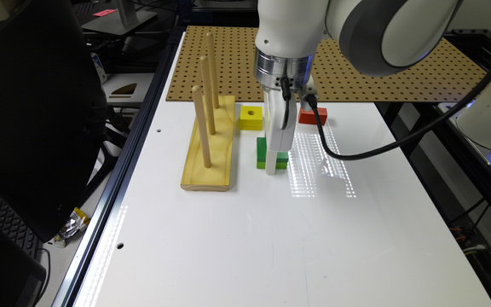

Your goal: Pick up green block.

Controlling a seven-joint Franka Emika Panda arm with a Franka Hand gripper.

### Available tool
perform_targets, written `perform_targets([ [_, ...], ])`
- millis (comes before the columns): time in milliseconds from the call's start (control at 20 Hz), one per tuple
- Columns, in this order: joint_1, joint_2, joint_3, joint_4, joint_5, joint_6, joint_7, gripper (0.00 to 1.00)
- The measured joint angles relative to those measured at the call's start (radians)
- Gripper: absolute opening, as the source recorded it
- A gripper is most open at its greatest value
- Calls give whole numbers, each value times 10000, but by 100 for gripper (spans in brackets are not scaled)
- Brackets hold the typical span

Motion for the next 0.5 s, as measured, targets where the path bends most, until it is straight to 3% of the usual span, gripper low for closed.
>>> perform_targets([
  [300, 2, -191, 7, -9, 0, -95, 0, 0],
  [500, 3, -840, 13, -35, 0, -760, 0, 0],
])
